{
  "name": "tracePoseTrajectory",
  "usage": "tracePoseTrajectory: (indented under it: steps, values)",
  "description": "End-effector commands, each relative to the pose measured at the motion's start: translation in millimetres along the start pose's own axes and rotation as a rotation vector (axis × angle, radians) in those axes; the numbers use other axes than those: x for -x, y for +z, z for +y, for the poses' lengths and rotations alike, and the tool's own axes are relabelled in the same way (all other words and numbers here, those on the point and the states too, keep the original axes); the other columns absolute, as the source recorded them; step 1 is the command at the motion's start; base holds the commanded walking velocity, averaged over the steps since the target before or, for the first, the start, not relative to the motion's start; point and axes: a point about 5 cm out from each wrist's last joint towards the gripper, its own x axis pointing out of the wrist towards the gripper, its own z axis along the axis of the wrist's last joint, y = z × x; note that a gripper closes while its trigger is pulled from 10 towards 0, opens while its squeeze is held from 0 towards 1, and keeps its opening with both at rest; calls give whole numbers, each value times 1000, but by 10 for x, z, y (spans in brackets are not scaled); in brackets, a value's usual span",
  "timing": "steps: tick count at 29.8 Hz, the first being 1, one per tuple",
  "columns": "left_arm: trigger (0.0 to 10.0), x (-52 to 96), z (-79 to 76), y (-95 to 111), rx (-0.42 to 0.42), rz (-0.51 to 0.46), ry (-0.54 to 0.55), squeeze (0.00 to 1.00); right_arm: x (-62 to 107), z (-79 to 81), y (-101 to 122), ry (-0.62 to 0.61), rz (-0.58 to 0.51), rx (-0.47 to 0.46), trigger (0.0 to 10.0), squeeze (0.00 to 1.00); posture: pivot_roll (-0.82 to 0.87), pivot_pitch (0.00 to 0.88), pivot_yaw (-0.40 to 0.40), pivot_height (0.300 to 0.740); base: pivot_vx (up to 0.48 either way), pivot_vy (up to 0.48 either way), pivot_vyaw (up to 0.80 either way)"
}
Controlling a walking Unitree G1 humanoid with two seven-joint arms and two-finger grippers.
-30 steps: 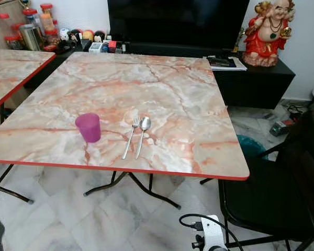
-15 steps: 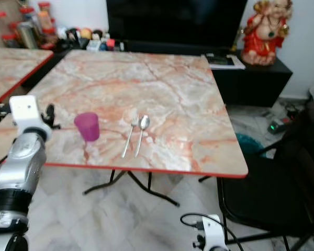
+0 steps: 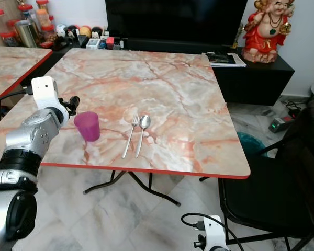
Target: Setting the table
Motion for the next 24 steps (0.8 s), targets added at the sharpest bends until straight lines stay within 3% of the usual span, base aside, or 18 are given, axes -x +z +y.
tracePoseTrajectory:
  steps: [1, 9, 14, 15, 17, 24]
  values:
    - [10000, -14, -65, 56, 35, 7, -22, 1000, 0, -36, 36, -7, -6, -1, 10000, 0, 69, 0, -43, 728, 0, 0, 0]
    - [10000, -48, -198, 143, 34, 32, -16, 1000, 1, -47, 43, -10, -7, -3, 10000, 0, 66, 0, -42, 728, 0, 0, 0]
    - [10000, -78, -204, 72, 42, 71, 2, 1000, 1, -47, 43, -9, -6, -4, 10000, 0, 66, 0, -42, 728, 0, 0, 0]
    - [10000, -81, -197, 24, 49, 88, 8, 0, 1, -47, 41, -10, -7, -7, 10000, 0, 63, 0, -39, 728, 0, 0, 0]
    - [10000, -87, -170, -93, 54, 126, 22, 0, 1, -44, 39, -12, -8, -14, 10000, 0, 64, 0, -36, 728, 0, 0, 0]
    - [10000, -88, -135, -196, 51, 156, 38, 0, 2, -47, 32, -14, -5, -12, 10000, 0, 63, 0, -38, 728, 0, 0, 0]
